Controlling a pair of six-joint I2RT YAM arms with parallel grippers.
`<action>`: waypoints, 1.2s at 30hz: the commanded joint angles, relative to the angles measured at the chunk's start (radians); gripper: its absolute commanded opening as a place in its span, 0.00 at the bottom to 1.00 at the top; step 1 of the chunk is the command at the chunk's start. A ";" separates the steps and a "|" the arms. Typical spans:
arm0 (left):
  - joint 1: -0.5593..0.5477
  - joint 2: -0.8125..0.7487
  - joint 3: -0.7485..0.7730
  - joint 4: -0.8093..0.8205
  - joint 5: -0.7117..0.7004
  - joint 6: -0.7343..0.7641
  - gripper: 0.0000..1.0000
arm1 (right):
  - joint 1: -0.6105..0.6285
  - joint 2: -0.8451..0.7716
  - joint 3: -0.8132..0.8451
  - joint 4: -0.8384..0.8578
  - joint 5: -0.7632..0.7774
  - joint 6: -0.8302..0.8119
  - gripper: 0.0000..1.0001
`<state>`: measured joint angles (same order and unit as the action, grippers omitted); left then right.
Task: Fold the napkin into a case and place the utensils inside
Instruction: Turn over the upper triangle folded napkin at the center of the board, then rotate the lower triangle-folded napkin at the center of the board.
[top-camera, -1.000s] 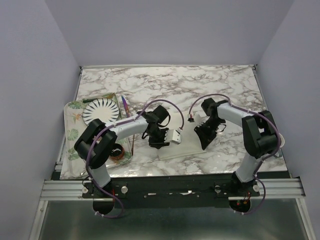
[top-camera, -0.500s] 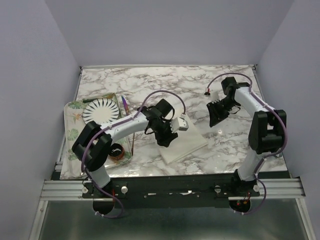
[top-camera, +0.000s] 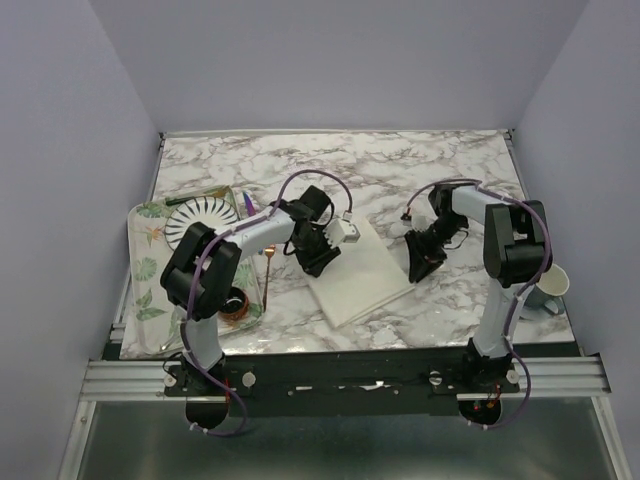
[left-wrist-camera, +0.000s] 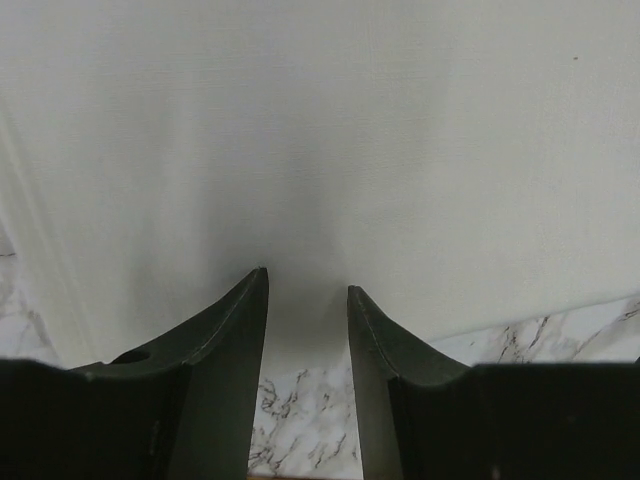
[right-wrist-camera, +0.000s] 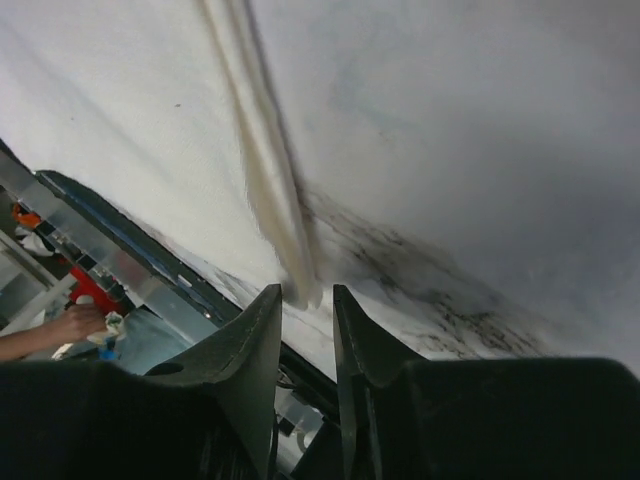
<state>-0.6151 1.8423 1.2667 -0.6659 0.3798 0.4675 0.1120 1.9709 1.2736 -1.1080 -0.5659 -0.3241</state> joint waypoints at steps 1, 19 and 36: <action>-0.046 -0.001 -0.053 -0.040 -0.015 -0.010 0.47 | 0.002 0.080 0.076 0.022 0.027 0.040 0.33; -0.006 -0.141 -0.125 0.167 0.071 -0.546 0.49 | -0.024 0.034 0.328 -0.047 0.017 0.066 0.36; -0.063 -0.089 -0.184 0.100 -0.105 -0.267 0.43 | -0.028 0.064 0.029 0.082 -0.080 0.235 0.47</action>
<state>-0.6239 1.7683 1.1252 -0.5282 0.3290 0.1349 0.0879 1.9697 1.2453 -1.1000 -0.6483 -0.1459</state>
